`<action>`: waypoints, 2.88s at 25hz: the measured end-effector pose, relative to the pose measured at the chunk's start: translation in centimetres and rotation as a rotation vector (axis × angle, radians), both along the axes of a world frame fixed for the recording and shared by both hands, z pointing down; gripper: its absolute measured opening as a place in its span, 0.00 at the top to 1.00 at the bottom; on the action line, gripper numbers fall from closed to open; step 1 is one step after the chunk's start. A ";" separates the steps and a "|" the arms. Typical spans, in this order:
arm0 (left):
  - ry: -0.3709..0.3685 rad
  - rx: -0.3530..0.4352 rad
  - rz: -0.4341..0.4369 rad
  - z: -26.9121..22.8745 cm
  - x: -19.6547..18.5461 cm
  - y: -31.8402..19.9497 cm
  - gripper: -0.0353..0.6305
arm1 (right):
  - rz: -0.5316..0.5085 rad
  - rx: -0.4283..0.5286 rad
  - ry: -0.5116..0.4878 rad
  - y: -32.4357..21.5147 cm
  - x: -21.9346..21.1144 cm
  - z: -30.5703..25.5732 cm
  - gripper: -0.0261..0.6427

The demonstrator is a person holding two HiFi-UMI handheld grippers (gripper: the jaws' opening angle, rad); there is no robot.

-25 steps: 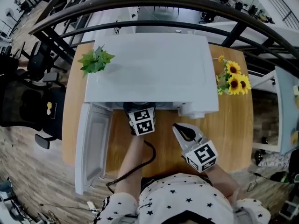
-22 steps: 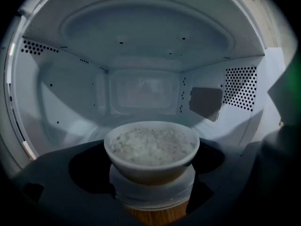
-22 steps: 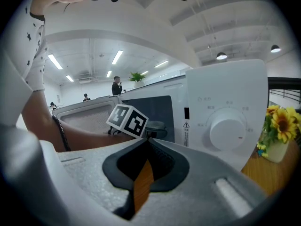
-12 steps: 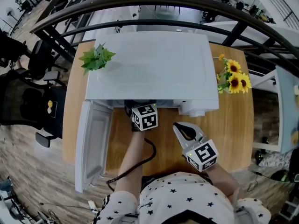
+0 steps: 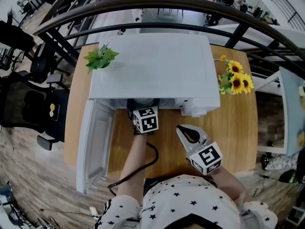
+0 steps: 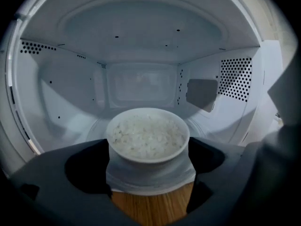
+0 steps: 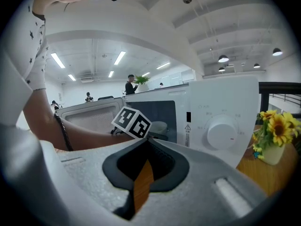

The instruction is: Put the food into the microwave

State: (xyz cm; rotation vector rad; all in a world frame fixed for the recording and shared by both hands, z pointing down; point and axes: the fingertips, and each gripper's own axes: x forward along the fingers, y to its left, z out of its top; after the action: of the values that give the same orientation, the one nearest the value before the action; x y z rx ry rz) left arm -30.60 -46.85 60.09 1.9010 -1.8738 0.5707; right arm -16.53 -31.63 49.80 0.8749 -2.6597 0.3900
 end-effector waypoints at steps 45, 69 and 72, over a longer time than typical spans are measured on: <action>0.089 0.217 -0.088 -11.4 16.2 31.1 0.56 | 0.019 0.182 -0.075 21.2 16.3 -5.3 0.95; 0.117 0.363 -0.064 -16.8 23.1 44.6 0.91 | 0.028 0.218 -0.145 29.1 21.2 -6.6 0.95; 0.117 0.364 -0.051 -16.8 23.6 44.9 0.91 | 0.032 0.218 -0.147 29.3 21.5 -6.6 0.95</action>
State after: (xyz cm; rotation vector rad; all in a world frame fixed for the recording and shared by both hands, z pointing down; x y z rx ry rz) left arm -6.99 -1.94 43.25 2.0460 -2.0498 0.1010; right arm 4.98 -2.31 43.23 0.9884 -2.8667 0.1786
